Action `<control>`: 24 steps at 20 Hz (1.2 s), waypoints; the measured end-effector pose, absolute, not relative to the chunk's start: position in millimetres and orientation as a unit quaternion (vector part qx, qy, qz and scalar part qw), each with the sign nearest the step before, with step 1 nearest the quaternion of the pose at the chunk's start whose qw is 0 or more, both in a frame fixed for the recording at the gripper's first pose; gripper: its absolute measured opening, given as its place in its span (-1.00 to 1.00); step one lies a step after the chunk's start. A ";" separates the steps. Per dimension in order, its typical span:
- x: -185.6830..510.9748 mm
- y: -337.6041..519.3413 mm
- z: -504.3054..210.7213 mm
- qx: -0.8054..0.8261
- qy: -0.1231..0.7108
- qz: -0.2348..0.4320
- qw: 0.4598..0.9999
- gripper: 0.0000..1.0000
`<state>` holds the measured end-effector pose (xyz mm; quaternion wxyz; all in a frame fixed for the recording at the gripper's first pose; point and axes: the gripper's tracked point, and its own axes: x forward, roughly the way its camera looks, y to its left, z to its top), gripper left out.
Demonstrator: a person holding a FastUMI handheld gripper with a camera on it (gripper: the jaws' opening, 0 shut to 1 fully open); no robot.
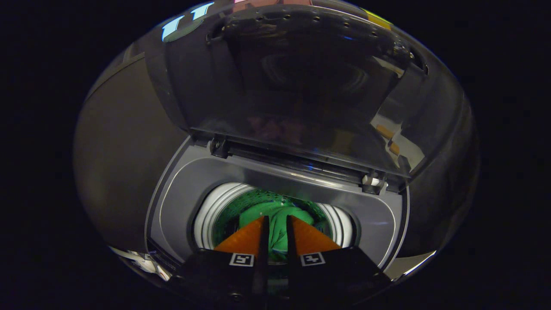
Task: Put the clothes into the washing machine and then close the washing machine lid.
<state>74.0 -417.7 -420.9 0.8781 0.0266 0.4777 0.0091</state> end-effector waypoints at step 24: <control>178.0 -455.4 -157.9 0.102 0.203 -0.064 0.972 0.98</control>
